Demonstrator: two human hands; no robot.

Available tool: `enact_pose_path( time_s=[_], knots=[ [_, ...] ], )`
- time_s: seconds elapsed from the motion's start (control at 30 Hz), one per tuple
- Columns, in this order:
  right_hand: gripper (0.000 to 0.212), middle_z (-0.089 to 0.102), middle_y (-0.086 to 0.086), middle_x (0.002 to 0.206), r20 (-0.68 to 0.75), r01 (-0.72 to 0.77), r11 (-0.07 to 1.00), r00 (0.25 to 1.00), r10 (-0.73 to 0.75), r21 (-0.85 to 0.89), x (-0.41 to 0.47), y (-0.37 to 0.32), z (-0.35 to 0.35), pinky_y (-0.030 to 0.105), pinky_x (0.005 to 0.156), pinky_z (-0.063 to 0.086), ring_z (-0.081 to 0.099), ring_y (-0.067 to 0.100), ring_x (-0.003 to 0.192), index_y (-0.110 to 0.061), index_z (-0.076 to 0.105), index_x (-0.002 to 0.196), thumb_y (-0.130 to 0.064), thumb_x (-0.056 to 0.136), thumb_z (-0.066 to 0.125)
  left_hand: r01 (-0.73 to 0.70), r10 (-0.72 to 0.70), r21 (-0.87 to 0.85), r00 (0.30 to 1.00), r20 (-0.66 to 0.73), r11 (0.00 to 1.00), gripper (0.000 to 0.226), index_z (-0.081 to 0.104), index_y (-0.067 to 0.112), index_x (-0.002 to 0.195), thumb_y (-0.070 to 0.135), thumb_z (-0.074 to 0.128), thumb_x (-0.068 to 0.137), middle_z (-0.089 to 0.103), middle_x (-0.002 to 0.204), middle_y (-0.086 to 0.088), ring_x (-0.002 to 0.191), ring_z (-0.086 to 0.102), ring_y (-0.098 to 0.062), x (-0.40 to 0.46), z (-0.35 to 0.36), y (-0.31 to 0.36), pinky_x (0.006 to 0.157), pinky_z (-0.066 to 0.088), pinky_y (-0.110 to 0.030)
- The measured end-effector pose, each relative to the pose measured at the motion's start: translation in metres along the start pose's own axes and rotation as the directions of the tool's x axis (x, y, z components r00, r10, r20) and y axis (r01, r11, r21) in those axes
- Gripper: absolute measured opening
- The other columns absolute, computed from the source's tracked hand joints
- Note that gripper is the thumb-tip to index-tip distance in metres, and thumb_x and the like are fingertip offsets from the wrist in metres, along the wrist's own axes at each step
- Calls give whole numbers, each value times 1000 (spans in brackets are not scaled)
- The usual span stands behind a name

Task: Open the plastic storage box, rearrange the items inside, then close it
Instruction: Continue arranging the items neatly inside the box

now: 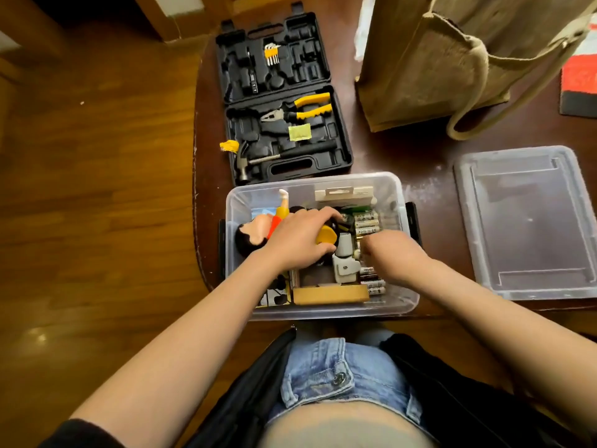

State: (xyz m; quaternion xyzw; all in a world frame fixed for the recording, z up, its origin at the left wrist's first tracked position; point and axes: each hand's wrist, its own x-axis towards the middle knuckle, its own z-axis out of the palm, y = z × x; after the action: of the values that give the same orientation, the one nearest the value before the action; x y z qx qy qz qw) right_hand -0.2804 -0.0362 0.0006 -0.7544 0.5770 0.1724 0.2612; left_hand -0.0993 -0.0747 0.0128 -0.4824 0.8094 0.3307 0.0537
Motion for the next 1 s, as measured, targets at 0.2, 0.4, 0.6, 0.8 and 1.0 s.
enact_pose_path(
  time_s=[0.2, 0.4, 0.6, 0.8, 1.0],
  knots=[
    [12, 57, 3, 82, 150, 91, 922, 988, -36, -376, 21, -2, -13, 30, 61, 45, 56, 23, 76, -13, 59, 81, -4, 86, 53, 10, -10, -41, 1000, -6, 999, 52, 44, 27, 133, 33, 66, 86, 56, 131, 0, 122, 46, -21, -2, 0, -1, 101, 38, -39],
    [19, 65, 3, 103, 239, 143, 876, 971, -33, -461, 39, -4, 17, 30, 65, 44, 63, 24, 95, -13, 63, 102, -7, 91, 49, 0, -3, -60, 999, -49, 998, 52, 46, 27, 132, 32, 67, 84, 57, 129, -1, 120, 47, -22, -3, 3, -3, 97, 37, -35],
    [20, 66, 1, 102, 202, 63, 874, 979, 41, -481, 47, -8, 30, 28, 64, 42, 64, 23, 96, -16, 65, 100, -8, 92, 48, -4, -1, -71, 997, -72, 997, 53, 45, 28, 132, 33, 67, 84, 59, 126, -1, 118, 48, -23, -3, 5, -5, 94, 37, -35],
    [11, 62, 6, 90, 188, -27, 978, 980, 67, -206, 42, -8, 5, 32, 68, 51, 59, 25, 81, -13, 59, 86, -6, 89, 50, -29, 19, -125, 997, -77, 992, 51, 48, 29, 131, 30, 68, 84, 58, 130, 2, 120, 49, -21, -6, 3, -5, 99, 38, -36],
    [49, 59, -3, 114, 125, -41, 752, 991, -55, 658, 16, 5, -29, 35, 92, 50, 59, 15, 104, -21, 47, 128, -16, 84, 68, -31, -12, -357, 993, -118, 934, 42, 54, 29, 125, 23, 67, 85, 58, 127, 5, 117, 50, -14, -11, 0, -6, 99, 43, -38]
  ],
)
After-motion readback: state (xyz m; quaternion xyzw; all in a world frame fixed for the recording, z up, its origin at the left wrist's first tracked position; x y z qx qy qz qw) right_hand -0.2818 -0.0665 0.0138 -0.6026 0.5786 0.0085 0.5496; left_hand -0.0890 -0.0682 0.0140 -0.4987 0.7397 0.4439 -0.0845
